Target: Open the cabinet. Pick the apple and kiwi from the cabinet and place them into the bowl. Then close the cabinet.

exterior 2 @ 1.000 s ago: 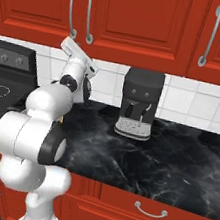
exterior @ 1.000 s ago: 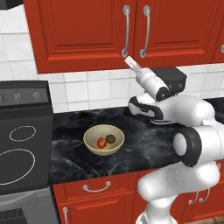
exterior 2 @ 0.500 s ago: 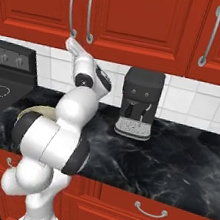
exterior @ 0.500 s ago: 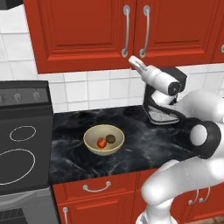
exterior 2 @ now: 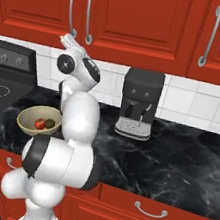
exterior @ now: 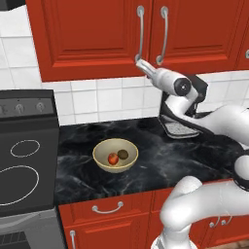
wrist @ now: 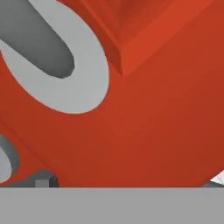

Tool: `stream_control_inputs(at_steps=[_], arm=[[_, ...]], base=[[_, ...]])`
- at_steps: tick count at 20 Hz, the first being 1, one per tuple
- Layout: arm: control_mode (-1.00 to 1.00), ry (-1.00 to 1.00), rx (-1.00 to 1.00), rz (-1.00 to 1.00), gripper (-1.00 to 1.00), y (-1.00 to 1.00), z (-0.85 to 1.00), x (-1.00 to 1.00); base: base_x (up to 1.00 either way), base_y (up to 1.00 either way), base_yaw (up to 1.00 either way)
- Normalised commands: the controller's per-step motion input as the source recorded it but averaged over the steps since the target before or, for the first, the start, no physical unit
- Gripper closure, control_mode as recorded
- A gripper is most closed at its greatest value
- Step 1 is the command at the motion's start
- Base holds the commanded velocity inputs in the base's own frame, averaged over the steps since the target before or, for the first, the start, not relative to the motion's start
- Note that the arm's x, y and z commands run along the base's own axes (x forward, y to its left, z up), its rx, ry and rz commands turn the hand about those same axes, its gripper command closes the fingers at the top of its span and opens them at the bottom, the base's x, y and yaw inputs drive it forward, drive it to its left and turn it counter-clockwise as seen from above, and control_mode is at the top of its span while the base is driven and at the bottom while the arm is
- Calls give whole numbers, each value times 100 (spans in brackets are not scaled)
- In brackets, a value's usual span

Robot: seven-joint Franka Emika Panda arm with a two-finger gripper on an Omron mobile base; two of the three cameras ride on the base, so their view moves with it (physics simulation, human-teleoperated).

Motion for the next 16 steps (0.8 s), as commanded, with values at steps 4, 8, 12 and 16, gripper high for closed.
stream_control_inputs(at_steps=[4,8,12,16], arm=[[-100,-13,-4,3,-100,37,41,20],[-100,0,0,-9,-100,32,39,100],[-100,0,0,-11,-100,3,10,100],[-100,5,0,1,-100,0,-30,100]], base=[[0,0,0],[0,0,0],[0,0,0],[0,0,0]])
